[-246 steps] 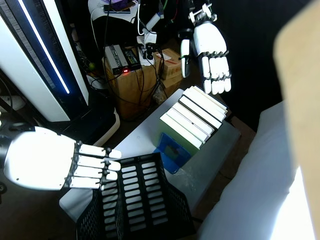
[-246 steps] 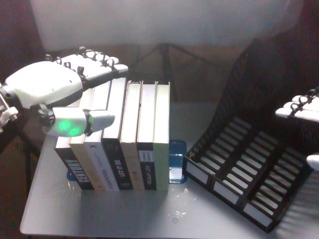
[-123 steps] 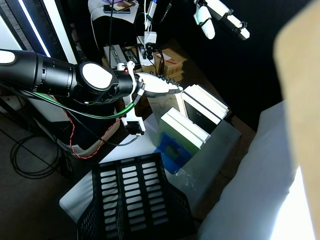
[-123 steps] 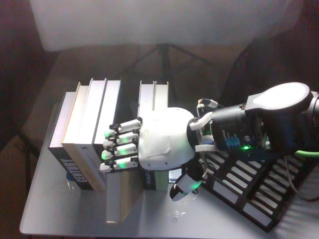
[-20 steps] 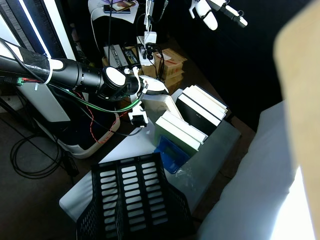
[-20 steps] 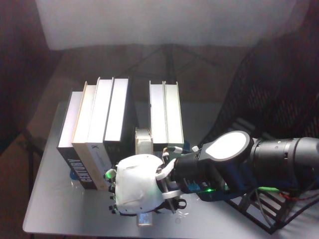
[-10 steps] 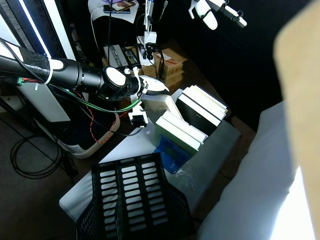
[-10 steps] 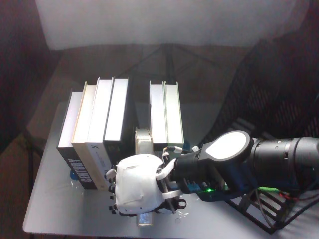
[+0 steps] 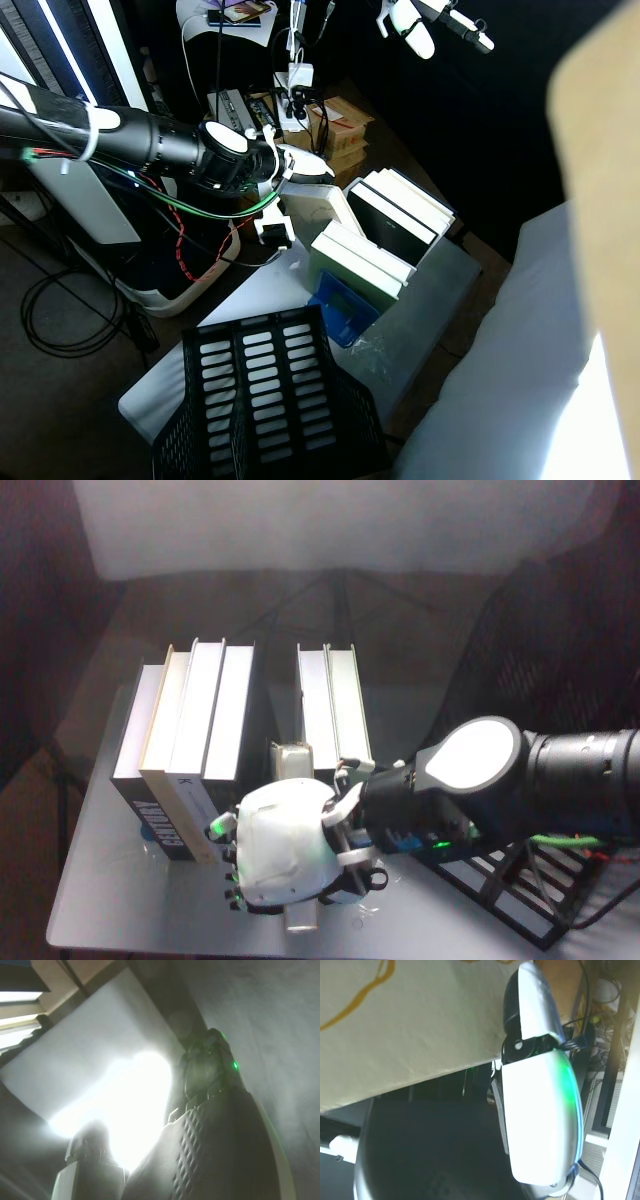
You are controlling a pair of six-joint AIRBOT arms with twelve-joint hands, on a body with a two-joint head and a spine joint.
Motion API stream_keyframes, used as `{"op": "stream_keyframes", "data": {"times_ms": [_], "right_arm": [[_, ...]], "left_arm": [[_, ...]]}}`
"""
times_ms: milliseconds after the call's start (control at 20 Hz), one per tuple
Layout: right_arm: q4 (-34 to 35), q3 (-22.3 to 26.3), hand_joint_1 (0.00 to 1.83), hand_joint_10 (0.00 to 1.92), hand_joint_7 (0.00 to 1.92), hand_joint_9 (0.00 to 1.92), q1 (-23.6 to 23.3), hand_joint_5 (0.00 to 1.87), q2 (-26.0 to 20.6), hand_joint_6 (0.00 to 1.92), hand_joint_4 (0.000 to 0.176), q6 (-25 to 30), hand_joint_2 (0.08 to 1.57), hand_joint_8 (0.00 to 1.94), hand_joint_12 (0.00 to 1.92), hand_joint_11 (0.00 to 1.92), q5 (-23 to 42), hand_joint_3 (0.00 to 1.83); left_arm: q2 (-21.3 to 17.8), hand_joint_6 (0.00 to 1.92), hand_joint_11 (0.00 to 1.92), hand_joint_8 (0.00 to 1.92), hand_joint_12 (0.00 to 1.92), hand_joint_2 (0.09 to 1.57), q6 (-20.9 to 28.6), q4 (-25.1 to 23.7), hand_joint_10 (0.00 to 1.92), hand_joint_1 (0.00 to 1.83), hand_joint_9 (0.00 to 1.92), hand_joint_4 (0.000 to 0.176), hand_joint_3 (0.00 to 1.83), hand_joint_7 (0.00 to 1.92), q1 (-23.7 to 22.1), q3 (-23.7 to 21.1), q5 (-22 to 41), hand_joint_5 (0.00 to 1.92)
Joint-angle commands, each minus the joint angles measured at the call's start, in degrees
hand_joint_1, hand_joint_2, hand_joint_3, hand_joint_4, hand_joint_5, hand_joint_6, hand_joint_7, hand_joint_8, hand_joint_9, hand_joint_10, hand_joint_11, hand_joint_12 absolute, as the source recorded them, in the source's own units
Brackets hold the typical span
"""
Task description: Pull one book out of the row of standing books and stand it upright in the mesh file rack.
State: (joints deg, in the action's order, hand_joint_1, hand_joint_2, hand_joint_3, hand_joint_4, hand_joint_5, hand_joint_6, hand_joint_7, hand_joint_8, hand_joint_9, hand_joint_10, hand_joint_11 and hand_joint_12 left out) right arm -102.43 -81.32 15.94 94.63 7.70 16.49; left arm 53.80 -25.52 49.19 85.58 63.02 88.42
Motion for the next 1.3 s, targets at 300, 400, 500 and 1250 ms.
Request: {"op": "stream_keyframes", "data": {"times_ms": [300, 400, 500, 1250], "right_arm": [[5.59, 3.37, 1.36, 1.34, 0.99, 0.76, -3.07, 0.9, -5.47, 1.13, 0.0, -0.65, 1.14, 1.0, 1.83, 0.25, 2.24, 0.0], [6.62, 3.4, 1.38, 1.27, 1.08, 0.84, -3.76, 0.92, -6.29, 1.03, 0.0, -0.67, 1.11, 0.89, 1.79, 0.37, 2.93, 0.0], [7.73, 3.39, 1.38, 1.27, 1.07, 0.88, -4.74, 0.94, -7.22, 0.98, 0.0, -0.69, 1.1, 0.88, 1.77, 0.49, 3.85, 0.0], [18.11, 3.73, 1.36, 1.38, 0.91, 0.88, -13.66, 0.81, -15.7, 1.21, 0.0, -0.39, 1.16, 1.05, 1.68, 0.65, 8.01, 0.0]], "left_arm": [[-0.93, 0.0, 0.0, 0.0, 0.0, 1.38, 0.73, 1.83, 0.0, 0.17, 0.0, 0.014, 0.0, 0.0, 0.05, -0.04, 8.42, 0.0], [-0.97, 0.0, 0.0, 0.0, 0.0, 1.37, 0.76, 1.79, 0.0, 0.13, 0.0, 0.022, 0.0, 0.0, 0.03, 0.0, 8.47, 0.0], [-0.96, 0.0, 0.0, 0.0, 0.0, 1.38, 0.9, 1.68, 0.0, 0.17, 0.0, 0.024, 0.0, 0.0, -0.01, 0.22, 8.52, 0.0], [-1.19, 0.0, 0.0, 0.0, 0.0, 1.39, 1.06, 0.62, 0.0, 0.2, 0.0, 0.0, 0.0, 0.0, -1.47, 0.68, 8.82, 0.0]]}}
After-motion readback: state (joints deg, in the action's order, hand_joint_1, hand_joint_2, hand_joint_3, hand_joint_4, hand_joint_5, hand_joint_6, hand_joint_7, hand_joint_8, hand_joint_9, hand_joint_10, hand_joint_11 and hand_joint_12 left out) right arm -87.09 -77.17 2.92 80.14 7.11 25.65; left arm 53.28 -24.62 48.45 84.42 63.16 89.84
